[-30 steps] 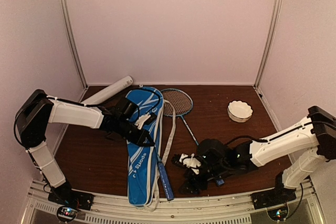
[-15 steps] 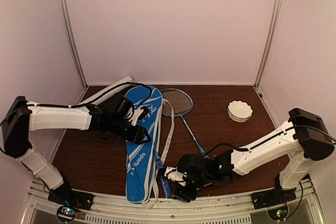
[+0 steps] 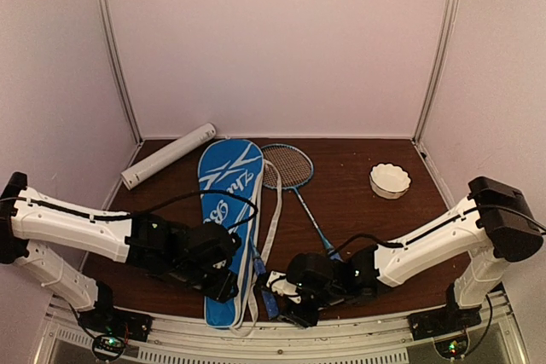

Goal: Pack up the badminton gear

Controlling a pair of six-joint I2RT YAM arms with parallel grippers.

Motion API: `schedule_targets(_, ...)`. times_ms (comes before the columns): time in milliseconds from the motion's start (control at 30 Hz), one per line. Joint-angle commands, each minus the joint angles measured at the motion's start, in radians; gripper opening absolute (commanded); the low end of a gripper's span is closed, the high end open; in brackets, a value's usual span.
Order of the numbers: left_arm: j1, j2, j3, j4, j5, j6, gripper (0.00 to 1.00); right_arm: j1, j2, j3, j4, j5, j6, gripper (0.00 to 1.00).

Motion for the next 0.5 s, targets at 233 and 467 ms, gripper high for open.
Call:
schedule_targets(233, -0.062, 0.106, 0.076, -0.097, -0.066, -0.248, 0.38, 0.022, 0.021, 0.02, -0.038, 0.046, 0.022, 0.49)
schedule_targets(467, -0.066, 0.126, 0.054, -0.042, -0.028, -0.296, 0.44, 0.025, 0.031, 0.041, -0.061, 0.059, 0.02, 0.48)
